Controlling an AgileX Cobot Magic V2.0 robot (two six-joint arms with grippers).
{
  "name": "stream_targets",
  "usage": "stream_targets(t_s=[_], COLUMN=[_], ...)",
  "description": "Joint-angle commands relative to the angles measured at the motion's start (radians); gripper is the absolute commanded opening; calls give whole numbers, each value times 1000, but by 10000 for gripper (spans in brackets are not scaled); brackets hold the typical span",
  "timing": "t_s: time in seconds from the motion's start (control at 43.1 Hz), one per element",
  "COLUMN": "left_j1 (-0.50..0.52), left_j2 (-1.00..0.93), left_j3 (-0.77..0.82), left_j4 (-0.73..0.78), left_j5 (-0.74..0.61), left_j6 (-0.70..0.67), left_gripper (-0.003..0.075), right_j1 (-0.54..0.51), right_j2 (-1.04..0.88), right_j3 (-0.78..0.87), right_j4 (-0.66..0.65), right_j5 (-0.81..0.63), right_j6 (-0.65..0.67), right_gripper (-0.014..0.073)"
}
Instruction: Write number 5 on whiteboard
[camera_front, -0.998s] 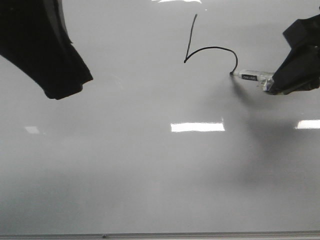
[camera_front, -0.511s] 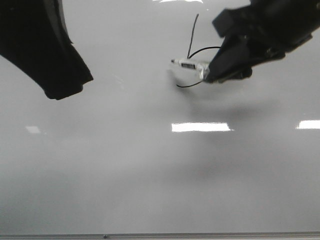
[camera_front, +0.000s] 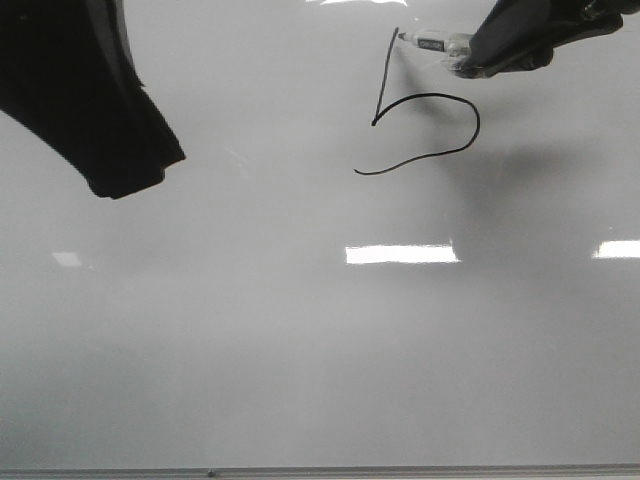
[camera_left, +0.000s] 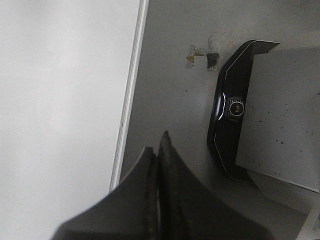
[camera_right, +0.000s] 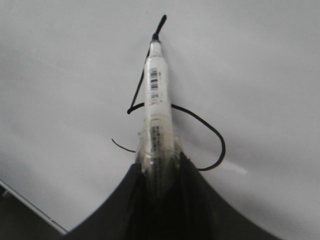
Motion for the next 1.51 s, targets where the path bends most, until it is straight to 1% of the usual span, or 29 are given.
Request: stream_targets(t_s=[0.0, 0.302, 0.418, 0.557, 0.627, 0.673, 0.766, 0.836, 0.882, 0.952, 0.998, 1.044, 1.068, 1.114, 1.16, 1.207, 1.346, 1.485], left_j1=[-7, -7, -7, -7, -7, -7, -7, -7, -7, -7, -7, -7, -7, -7, -7, -7, -7, -7], left_j2=[-32, -32, -32, -32, -32, -32, -32, -32, -32, -32, -32, -32, -32, -32, -32, -32, -32, -32], left_j3=[-32, -32, -32, -32, -32, -32, -32, -32, -34, -51, -71, -99, -111, -143, -172, -195, -226, -226], left_j4=[-16, -16, -16, -16, -16, -16, -19, -17, -17, -17, -17, -17, -17, -19, -20, -20, -20, -20], left_j5=[-30, -30, -34, -34, -34, -34, -34, -34, -32, -11, 5, 21, 25, 31, 37, 39, 27, -7], left_j6=[-6, -6, -6, -6, -6, -6, -6, -6, -4, -4, -4, -4, -4, -4, -4, -2, 28, 28], left_gripper=[-20, -20, -20, -20, -20, -20, -20, -6, 32, 130, 225, 352, 384, 497, 563, 591, 587, 587], right_j1=[6, 2, -39, -128, -158, -157, -119, -88, -80, -71, -60, -42, -27, 10, 56, 109, 277, 391], right_j2=[-14, 3, 1, -25, -54, -82, -173, -240, -268, -300, -307, -307, -307, -307, -307, -307, -307, -304], right_j3=[-43, -42, -38, -29, -29, -31, -32, -32, -32, -32, -32, -32, -32, -32, -32, -32, -32, -37], right_j4=[26, 26, 20, 15, 15, 15, 16, -33, -102, -211, -281, -316, -333, -352, -361, -367, -371, -371], right_j5=[-25, -30, -29, -16, 30, 74, 165, 228, 270, 351, 407, 442, 449, 454, 453, 454, 403, 339], right_j6=[0, 13, 53, 55, 50, 33, 11, -11, -10, -10, -10, -10, -10, -15, -32, -59, -62, -54], right_gripper=[-58, -58, -58, -58, -58, -58, -58, -58, -58, -58, -58, -58, -58, -58, -58, -58, -58, -58])
